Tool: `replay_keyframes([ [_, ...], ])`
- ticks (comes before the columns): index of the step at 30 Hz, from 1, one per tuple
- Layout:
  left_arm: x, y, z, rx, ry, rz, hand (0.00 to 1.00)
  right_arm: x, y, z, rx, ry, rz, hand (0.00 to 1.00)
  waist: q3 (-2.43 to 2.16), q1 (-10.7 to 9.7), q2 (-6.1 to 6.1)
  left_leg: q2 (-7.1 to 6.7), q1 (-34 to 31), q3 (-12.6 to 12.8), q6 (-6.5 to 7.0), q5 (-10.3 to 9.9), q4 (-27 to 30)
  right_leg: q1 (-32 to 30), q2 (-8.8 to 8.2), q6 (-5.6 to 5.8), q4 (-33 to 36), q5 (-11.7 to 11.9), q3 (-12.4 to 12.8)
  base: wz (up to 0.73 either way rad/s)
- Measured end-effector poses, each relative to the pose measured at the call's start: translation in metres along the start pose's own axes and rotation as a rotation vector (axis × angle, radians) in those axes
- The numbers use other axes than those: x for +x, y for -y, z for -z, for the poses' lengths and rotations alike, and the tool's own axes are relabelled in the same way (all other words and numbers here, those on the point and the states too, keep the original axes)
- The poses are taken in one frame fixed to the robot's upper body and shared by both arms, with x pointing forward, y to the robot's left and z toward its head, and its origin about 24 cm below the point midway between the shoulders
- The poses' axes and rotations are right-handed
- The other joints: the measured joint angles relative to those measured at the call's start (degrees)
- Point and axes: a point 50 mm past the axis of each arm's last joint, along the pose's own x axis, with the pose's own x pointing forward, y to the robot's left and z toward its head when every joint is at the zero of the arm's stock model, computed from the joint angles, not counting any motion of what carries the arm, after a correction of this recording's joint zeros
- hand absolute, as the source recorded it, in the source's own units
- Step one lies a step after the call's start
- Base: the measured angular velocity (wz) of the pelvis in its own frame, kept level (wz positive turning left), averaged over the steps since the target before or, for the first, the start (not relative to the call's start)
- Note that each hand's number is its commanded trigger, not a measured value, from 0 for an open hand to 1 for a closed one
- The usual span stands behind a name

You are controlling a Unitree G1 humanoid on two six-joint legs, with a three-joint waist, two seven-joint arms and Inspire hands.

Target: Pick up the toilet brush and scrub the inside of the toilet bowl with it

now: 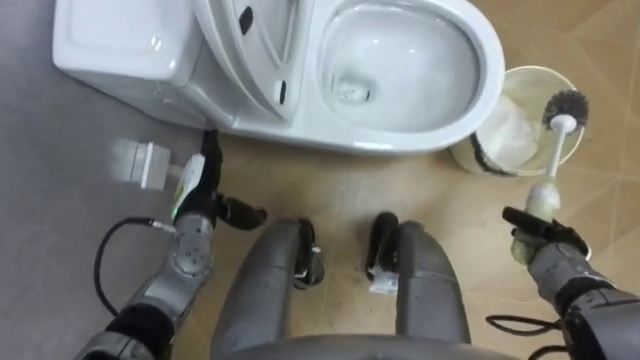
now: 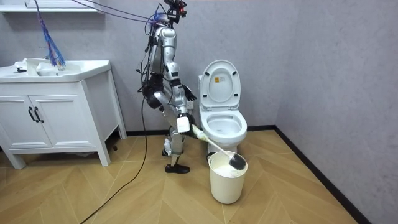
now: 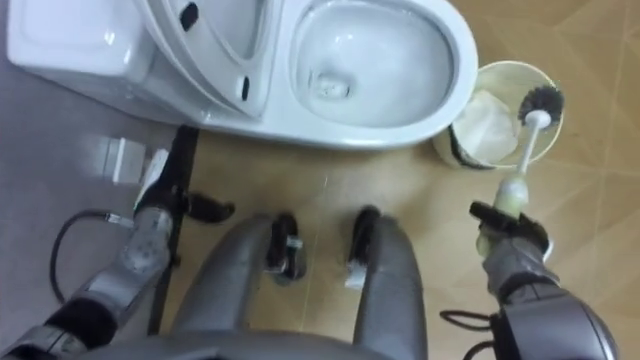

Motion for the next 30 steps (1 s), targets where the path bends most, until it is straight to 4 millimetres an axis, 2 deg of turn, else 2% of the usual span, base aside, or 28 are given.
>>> replay_keyframes([
  [4,-0.019,-0.006,0.038,-0.033,-0.122,-0.032,0.00,-0.002,0.013,0.010,-0.030,0.032,0.048,1.00,-0.70,-0.63,-1.30,-0.08,9.35,0.28,0.12,1.13,-7.56,8.94,0.38,0.86,-6.52,0.72,0.11,0.00],
  [6,-0.030,-0.009,0.056,-0.051,-0.182,-0.052,0.00,-0.003,0.021,0.019,-0.076,0.043,0.071,1.00,-1.02,-0.66,-1.67,0.06,13.23,0.25,0.01,1.19,-10.22,12.85,0.94,1.06,-9.15,0.87,0.16,-0.03],
  [8,-0.038,-0.011,0.070,-0.068,-0.236,-0.065,0.00,-0.005,0.028,0.026,-0.113,0.052,0.091,1.00,-1.14,-0.87,-1.81,-0.08,17.15,-0.15,-0.11,1.49,-13.18,16.84,1.01,1.24,-11.65,0.98,-0.45,0.06],
  [9,-0.044,-0.013,0.078,-0.077,-0.264,-0.069,0.00,-0.007,0.032,0.031,-0.148,0.064,0.098,1.00,-1.40,-0.80,-1.96,-0.07,19.53,-0.28,-0.19,1.65,-15.02,19.17,1.16,1.37,-13.36,1.06,-0.67,0.04],
  [13,-0.062,-0.018,0.099,-0.112,-0.339,-0.099,0.00,-0.017,0.029,0.026,-0.294,0.209,0.059,1.00,-1.57,-1.02,-2.01,0.10,25.40,-0.48,-0.51,1.91,-19.36,24.85,1.68,1.47,-17.09,1.18,-1.64,0.01],
  [17,-0.078,-0.023,0.114,-0.129,-0.390,-0.131,0.00,-0.028,0.024,0.020,-0.436,0.352,0.013,1.00,-1.64,-0.56,-1.91,0.16,30.69,-1.07,-0.87,2.20,-22.51,30.45,2.28,1.48,-20.49,1.17,-2.81,0.05],
  [18,-0.083,-0.023,0.118,-0.131,-0.404,-0.131,0.00,-0.031,0.023,0.019,-0.481,0.398,-0.002,1.00,-1.74,-0.88,-1.78,0.13,32.08,-1.78,-0.93,2.24,-23.12,32.10,2.43,1.49,-21.60,1.17,-3.25,0.22],
  [21,-0.093,-0.020,0.126,-0.149,-0.442,-0.142,0.00,-0.037,0.022,0.022,-0.621,0.473,-0.030,1.00,-2.01,-0.14,-1.99,0.28,35.44,-2.18,-1.27,2.48,-24.89,35.67,2.62,1.51,-23.46,1.16,-4.25,0.11],
  [24,-0.103,-0.018,0.132,-0.147,-0.465,-0.138,0.00,-0.047,0.014,0.025,-0.802,0.573,-0.099,1.00,-1.89,0.82,-2.06,0.50,37.78,-2.62,-1.37,2.55,-26.03,38.39,2.76,1.61,-24.58,1.10,-5.05,0.11],
  [25,-0.105,-0.018,0.132,-0.147,-0.468,-0.142,0.00,-0.051,0.012,0.025,-0.874,0.613,-0.122,1.00,-1.99,1.03,-2.15,0.48,38.00,-2.68,-1.38,2.55,-26.25,38.97,2.75,1.63,-24.81,1.08,-5.49,0.16],
  [27,-0.105,-0.021,0.130,-0.164,-0.458,-0.166,0.00,-0.055,0.007,0.027,-0.975,0.665,-0.155,1.00,-1.90,1.50,-2.52,0.21,38.17,-2.79,-1.38,2.55,-26.54,39.40,2.79,1.65,-25.37,1.07,-5.66,0.13],
  [29,-0.106,-0.022,0.131,-0.173,-0.463,-0.181,0.00,-0.057,0.005,0.033,-1.054,0.670,-0.193,1.00,-1.85,2.45,-2.63,0.13,38.53,-3.01,-1.38,2.54,-26.61,39.81,2.81,1.65,-25.35,1.07,-5.75,0.09],
  [30,-0.108,-0.022,0.132,-0.163,-0.467,-0.189,0.00,-0.058,0.006,0.039,-1.100,0.660,-0.217,1.00,-1.82,2.68,-2.71,0.19,38.85,-3.92,-1.37,2.54,-26.68,40.38,2.79,1.70,-25.41,1.05,-6.10,0.25],
])
